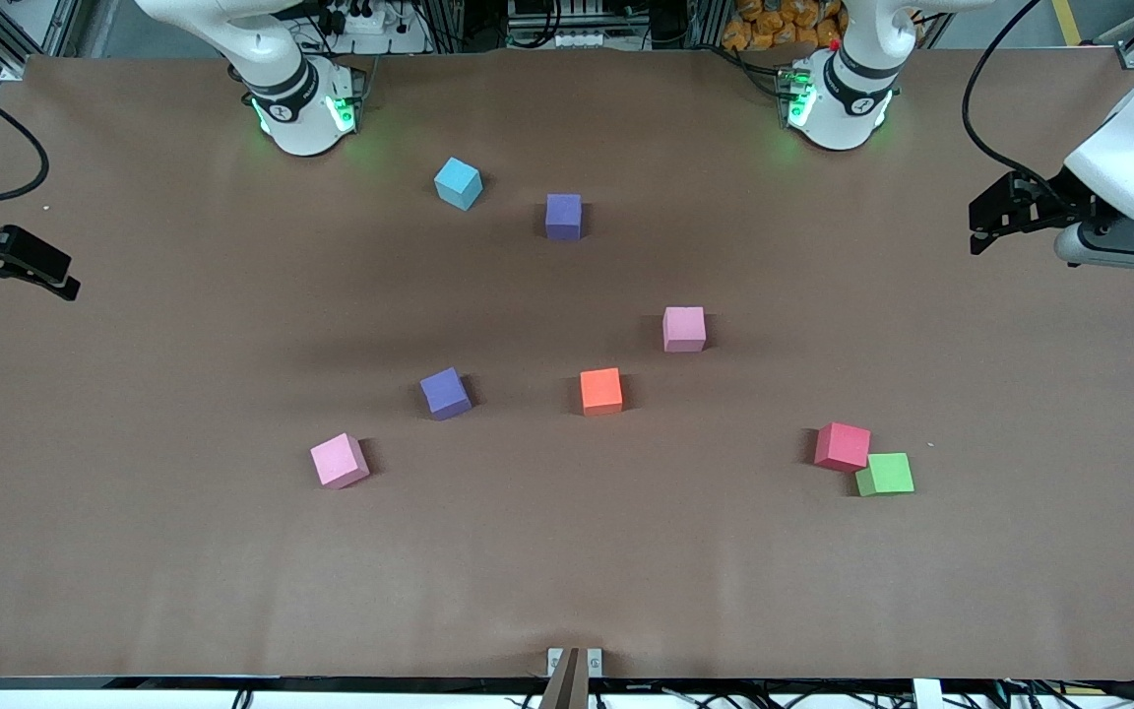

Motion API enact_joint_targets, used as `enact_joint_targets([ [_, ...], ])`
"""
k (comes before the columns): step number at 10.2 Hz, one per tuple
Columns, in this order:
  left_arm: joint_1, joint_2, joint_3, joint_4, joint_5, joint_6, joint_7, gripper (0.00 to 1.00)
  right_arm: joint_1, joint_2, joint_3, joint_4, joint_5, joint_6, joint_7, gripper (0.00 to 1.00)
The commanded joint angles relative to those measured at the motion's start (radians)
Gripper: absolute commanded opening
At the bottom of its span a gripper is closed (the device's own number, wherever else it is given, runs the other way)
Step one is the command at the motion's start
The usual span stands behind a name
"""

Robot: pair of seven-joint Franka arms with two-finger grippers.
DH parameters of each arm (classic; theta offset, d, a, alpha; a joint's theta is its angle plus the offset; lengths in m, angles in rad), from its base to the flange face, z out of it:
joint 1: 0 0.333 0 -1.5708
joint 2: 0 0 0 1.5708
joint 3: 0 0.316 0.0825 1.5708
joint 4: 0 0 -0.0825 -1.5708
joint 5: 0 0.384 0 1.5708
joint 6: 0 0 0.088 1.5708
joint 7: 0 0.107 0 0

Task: Arrange blocks into number 1
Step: 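Grasp the pink cube with the right gripper while the left gripper grasps blue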

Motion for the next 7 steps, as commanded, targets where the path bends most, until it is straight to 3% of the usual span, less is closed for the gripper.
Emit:
enact_joint_targets([
  [1,0.016,-0.017,-0.022,-0.002,0.0,-0.013,0.002,1.0,-0.01,-0.007,0.014,-0.008,-0.011,-0.007,-0.008,1.0],
  [4,0.009,-0.007,-0.037,-0.007,-0.079,-0.013,-0.003,1.0,-0.008,0.042,0.014,-0.014,0.057,-0.012,-0.01,1.0],
  [6,0.006,0.001,-0.199,-0.039,-0.1,-0.009,-0.181,1.0,0.03,0.166,0.014,-0.012,0.16,0.069,-0.007,1.0],
  [7,0.003,0.022,-0.306,-0.062,-0.101,0.013,-0.311,1.0,0.056,0.232,0.014,-0.009,0.163,0.125,-0.005,1.0],
])
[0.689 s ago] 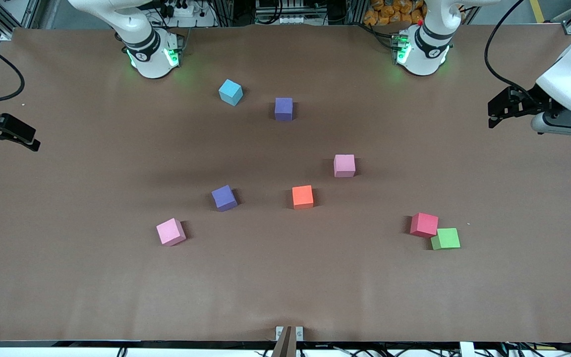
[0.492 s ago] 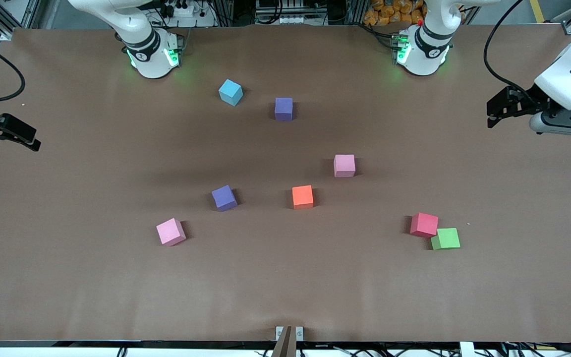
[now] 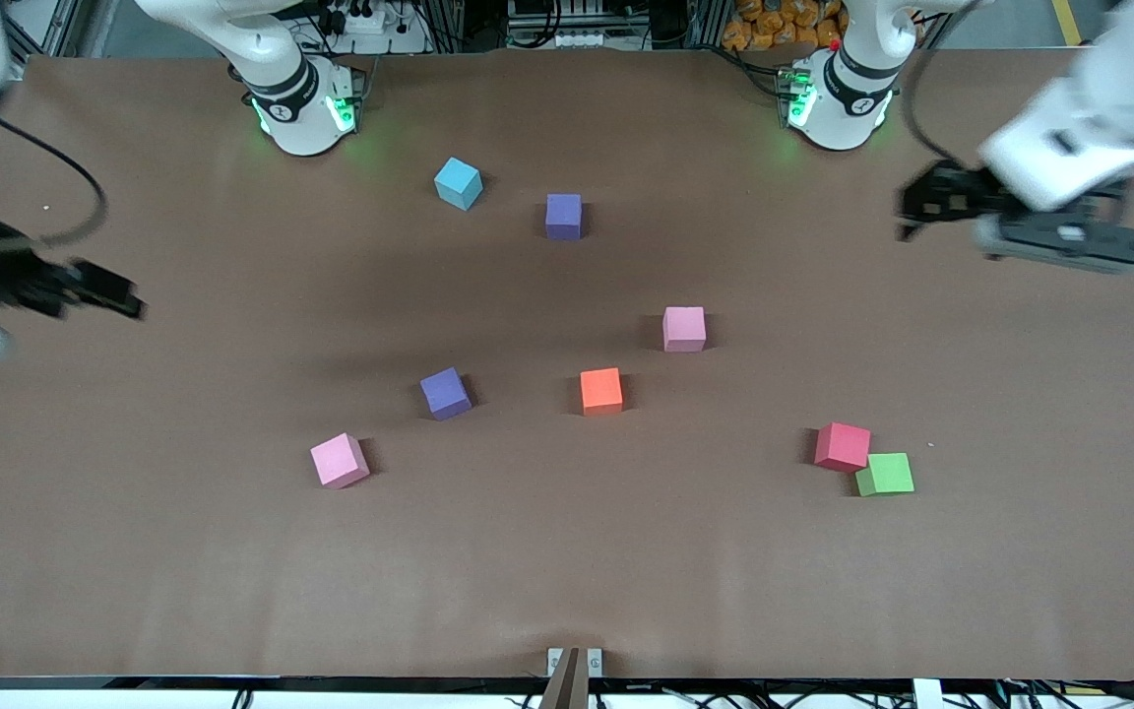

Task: Arrange blocks into number 1
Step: 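Grasp the pink cube with the right gripper while the left gripper grasps blue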

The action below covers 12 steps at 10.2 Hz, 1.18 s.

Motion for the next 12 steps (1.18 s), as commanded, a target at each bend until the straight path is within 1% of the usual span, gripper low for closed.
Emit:
enact_joint_targets([
  [1,-0.008,0.036,-0.202,-0.064,-0.01,0.067,-0.262,1.0,0.064,0.163,0.0,0.033,0.017,0.1,-0.016,1.0],
  [2,-0.032,0.051,-0.257,-0.111,-0.011,0.126,-0.342,1.0,0.096,0.207,0.0,0.036,0.014,0.152,-0.08,1.0],
  [4,-0.092,0.079,-0.326,-0.211,-0.013,0.261,-0.504,1.0,0.115,0.287,0.0,0.035,0.02,0.285,-0.276,1.0],
  [5,-0.114,0.106,-0.363,-0.246,-0.013,0.326,-0.589,1.0,0.12,0.333,0.0,0.035,0.023,0.347,-0.36,1.0],
  [6,-0.146,0.14,-0.382,-0.279,-0.013,0.392,-0.669,1.0,0.121,0.373,0.001,0.035,0.029,0.388,-0.413,1.0],
  [8,-0.233,0.22,-0.382,-0.309,-0.011,0.502,-0.783,1.0,0.121,0.428,0.001,0.035,0.08,0.401,-0.474,1.0],
  [10,-0.314,0.319,-0.38,-0.313,0.021,0.593,-0.869,1.0,0.112,0.445,0.0,0.027,0.192,0.43,-0.534,1.0],
  [12,-0.359,0.39,-0.38,-0.314,0.084,0.615,-0.879,1.0,0.109,0.465,-0.005,0.026,0.195,0.435,-0.551,1.0],
])
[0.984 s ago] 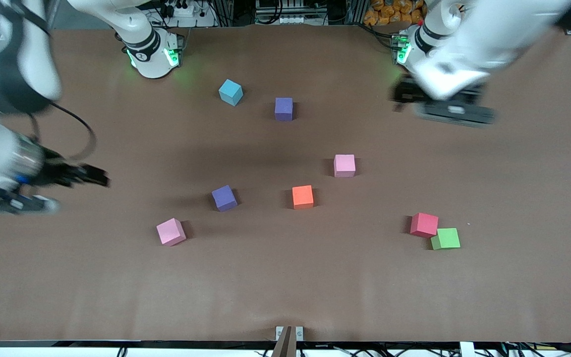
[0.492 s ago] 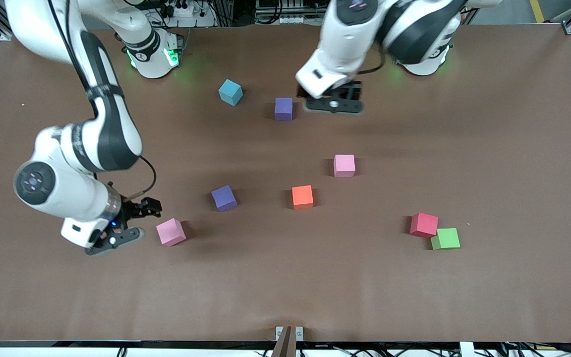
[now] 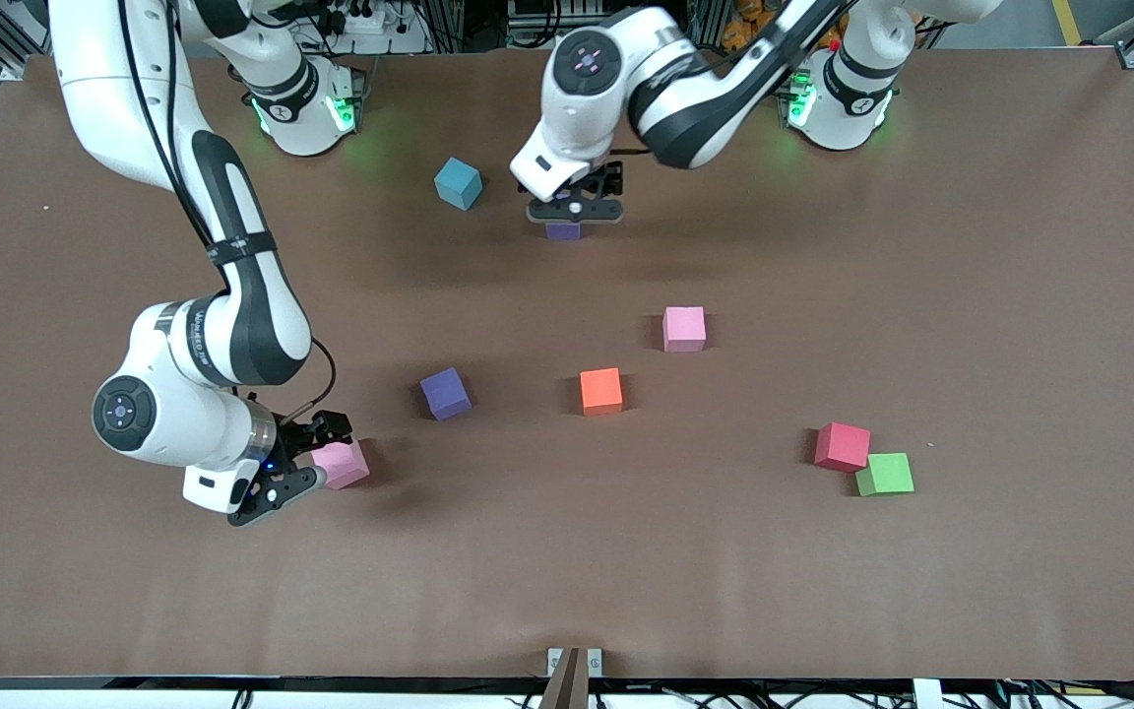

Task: Arrange blocks into number 1
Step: 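Grasp the pink cube with the right gripper while the left gripper grasps blue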

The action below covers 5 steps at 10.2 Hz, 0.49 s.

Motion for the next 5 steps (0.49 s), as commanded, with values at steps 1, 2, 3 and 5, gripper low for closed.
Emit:
enact_joint_targets([
  [1,-0.047,0.069,0.003,0.002,0.048,0.049,-0.028,1.0,-0.013,0.029,-0.005,0.022,0.019,0.026,-0.032,1.0],
  [2,-0.057,0.079,0.003,-0.023,0.071,0.084,-0.029,1.0,-0.013,0.043,-0.016,0.022,0.019,0.047,-0.035,1.0],
  [3,-0.067,0.093,0.003,-0.044,0.083,0.116,-0.029,1.0,-0.011,0.052,-0.022,0.024,0.02,0.052,-0.031,1.0],
  [5,-0.084,0.144,0.005,-0.044,0.114,0.144,-0.031,1.0,-0.002,0.083,-0.041,0.028,0.025,0.096,-0.022,1.0],
])
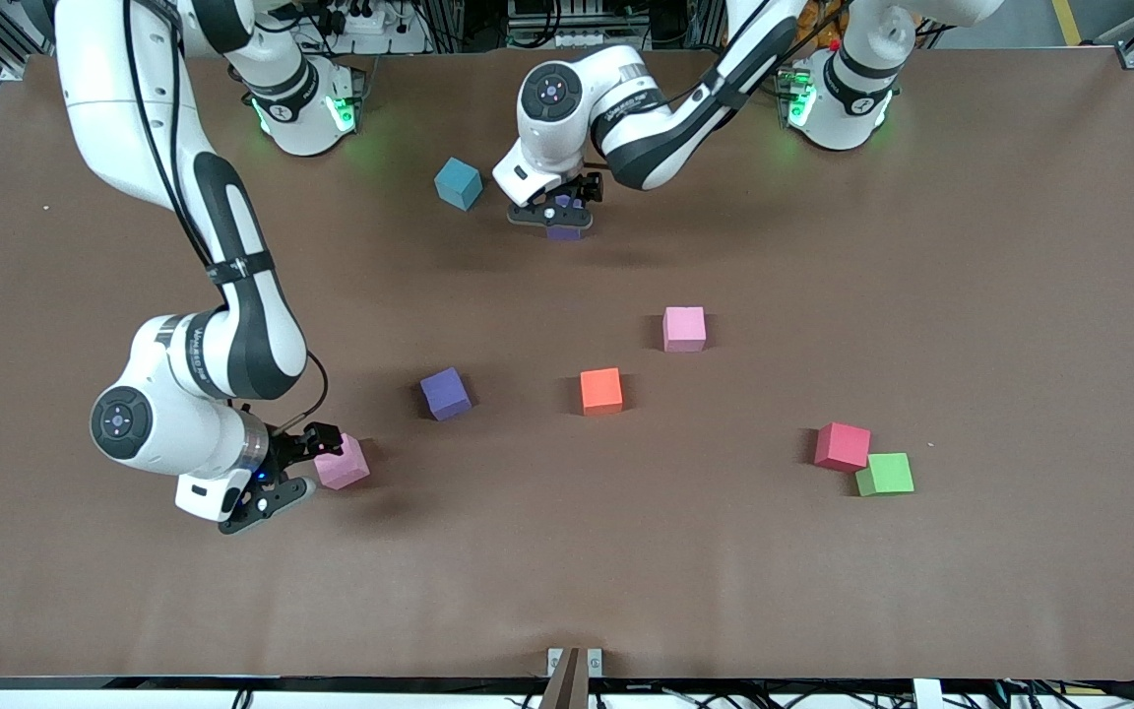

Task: Arrange blocks into number 1
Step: 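Grasp the pink cube with the right gripper while the left gripper grasps blue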

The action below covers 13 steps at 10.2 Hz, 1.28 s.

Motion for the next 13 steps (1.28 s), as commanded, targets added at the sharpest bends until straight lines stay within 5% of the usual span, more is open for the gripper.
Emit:
enact_joint_targets([
  [1,-0.016,0.05,0.004,-0.003,0.062,0.032,-0.03,1.0,0.01,0.048,-0.018,0.028,0.027,0.038,-0.008,1.0],
  [7,-0.02,0.145,0.023,0.0,0.059,0.084,-0.117,0.98,0.039,0.072,-0.018,0.026,0.058,0.07,0.015,1.0],
  [8,-0.03,0.155,0.025,-0.001,0.061,0.084,-0.134,0.77,0.04,0.072,-0.018,0.022,0.058,0.086,0.015,1.0],
  [10,-0.033,0.156,0.023,-0.006,0.064,0.084,-0.156,0.16,0.043,0.085,-0.018,0.019,0.058,0.087,0.013,1.0],
  [11,-0.047,0.153,0.023,-0.016,0.062,0.084,-0.182,0.0,0.049,0.089,-0.018,0.017,0.058,0.089,0.013,1.0],
  [13,-0.056,0.13,0.01,-0.05,0.064,0.082,-0.235,0.0,0.061,0.094,-0.021,-0.009,0.058,0.095,0.013,1.0],
])
